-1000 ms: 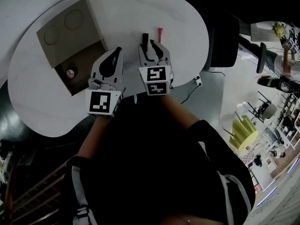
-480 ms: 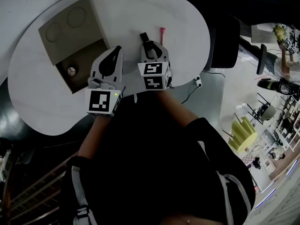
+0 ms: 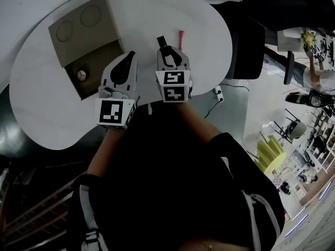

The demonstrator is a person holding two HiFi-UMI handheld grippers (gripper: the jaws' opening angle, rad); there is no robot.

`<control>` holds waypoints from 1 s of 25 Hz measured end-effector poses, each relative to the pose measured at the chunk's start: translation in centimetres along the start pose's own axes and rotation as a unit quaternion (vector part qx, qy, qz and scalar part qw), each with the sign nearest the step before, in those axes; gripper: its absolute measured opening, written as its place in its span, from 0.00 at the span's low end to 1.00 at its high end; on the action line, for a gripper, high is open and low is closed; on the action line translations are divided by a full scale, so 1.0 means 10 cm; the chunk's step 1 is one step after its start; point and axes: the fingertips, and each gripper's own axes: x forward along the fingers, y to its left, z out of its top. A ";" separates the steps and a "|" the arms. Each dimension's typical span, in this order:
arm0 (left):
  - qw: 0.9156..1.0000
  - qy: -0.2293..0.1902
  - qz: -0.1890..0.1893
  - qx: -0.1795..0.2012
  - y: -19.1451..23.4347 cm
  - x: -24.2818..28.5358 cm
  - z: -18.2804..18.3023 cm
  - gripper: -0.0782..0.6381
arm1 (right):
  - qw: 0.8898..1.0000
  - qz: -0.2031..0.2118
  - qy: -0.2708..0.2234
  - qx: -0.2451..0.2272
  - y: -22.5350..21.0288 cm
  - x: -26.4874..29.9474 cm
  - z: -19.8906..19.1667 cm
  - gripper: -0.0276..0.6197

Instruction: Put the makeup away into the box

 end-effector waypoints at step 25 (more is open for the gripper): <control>0.993 -0.053 0.100 -0.026 0.59 -1.00 0.10 0.12 | 0.990 0.097 -0.084 -0.052 1.28 -0.46 0.77 0.23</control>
